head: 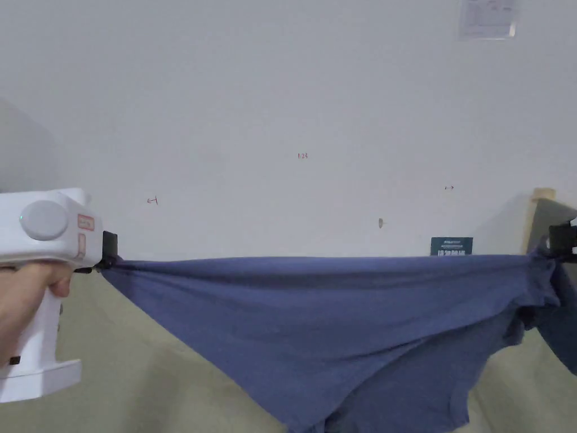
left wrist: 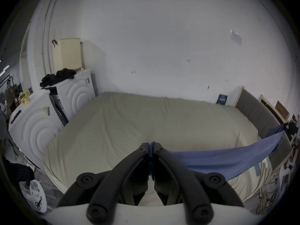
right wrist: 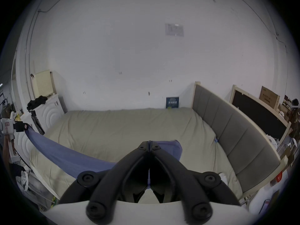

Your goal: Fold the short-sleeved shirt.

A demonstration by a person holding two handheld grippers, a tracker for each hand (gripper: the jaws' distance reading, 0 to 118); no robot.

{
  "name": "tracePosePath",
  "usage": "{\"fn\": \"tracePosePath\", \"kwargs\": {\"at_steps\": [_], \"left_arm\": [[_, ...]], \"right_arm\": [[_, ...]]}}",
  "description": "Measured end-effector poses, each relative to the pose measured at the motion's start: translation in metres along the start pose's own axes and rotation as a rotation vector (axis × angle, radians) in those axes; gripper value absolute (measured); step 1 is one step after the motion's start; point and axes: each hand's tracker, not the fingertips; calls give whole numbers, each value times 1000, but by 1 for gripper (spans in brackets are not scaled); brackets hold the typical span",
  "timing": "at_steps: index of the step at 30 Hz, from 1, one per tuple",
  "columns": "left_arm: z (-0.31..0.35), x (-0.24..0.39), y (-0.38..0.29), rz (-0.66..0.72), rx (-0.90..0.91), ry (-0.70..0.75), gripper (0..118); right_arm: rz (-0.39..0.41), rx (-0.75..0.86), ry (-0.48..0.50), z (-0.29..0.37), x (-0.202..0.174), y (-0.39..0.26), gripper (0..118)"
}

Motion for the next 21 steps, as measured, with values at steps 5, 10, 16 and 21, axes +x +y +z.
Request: {"fn": "tracePosePath", "kwargs": {"at_steps": [5, 10, 16, 21], "left_arm": [[29, 11, 28, 7, 67, 9, 0], [21, 12, 49, -3, 83, 32, 0], [8, 23, 63, -2, 87, 51, 0], [-17, 33, 86, -4, 87, 59, 0]], "right_arm": [[33, 58, -21, 24, -8, 38, 1], [75, 81, -45, 24, -16, 67, 1], [95, 89, -59, 4, -20, 90, 1], [111, 81, -88, -31, -24, 111, 1]]}}
